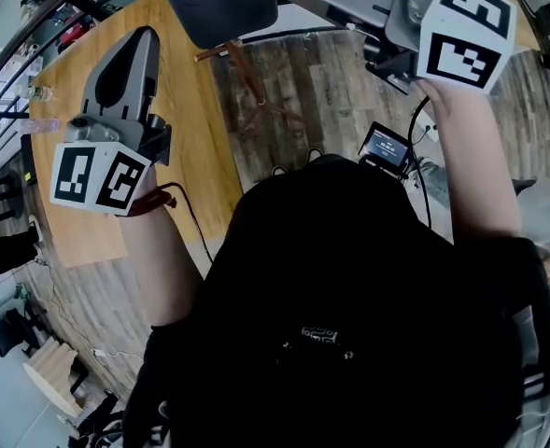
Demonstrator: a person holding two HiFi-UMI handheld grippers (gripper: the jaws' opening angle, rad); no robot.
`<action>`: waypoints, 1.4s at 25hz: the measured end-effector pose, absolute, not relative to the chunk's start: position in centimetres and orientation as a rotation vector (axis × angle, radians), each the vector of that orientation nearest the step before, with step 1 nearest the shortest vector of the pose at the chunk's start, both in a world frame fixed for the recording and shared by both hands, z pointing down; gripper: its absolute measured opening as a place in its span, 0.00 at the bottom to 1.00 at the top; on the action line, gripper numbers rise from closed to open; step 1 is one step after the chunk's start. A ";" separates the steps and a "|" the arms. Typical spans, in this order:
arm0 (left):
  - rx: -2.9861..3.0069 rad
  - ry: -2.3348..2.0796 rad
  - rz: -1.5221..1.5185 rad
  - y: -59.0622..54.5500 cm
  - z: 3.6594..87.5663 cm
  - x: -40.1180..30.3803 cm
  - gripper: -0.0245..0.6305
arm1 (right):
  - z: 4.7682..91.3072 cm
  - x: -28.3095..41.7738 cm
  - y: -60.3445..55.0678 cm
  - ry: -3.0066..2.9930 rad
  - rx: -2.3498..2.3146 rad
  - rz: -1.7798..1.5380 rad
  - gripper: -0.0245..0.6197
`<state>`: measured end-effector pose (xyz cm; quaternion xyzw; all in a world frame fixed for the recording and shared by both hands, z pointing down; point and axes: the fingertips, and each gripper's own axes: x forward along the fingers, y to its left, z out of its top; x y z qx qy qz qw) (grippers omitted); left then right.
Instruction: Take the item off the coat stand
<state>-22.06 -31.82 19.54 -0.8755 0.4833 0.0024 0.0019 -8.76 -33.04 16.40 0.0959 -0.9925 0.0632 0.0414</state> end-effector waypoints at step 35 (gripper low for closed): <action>-2.736 1.497 0.094 -31.6 20.6 -22.7 0.29 | 18.2 -8.2 -34.8 -3.059 0.575 0.157 0.16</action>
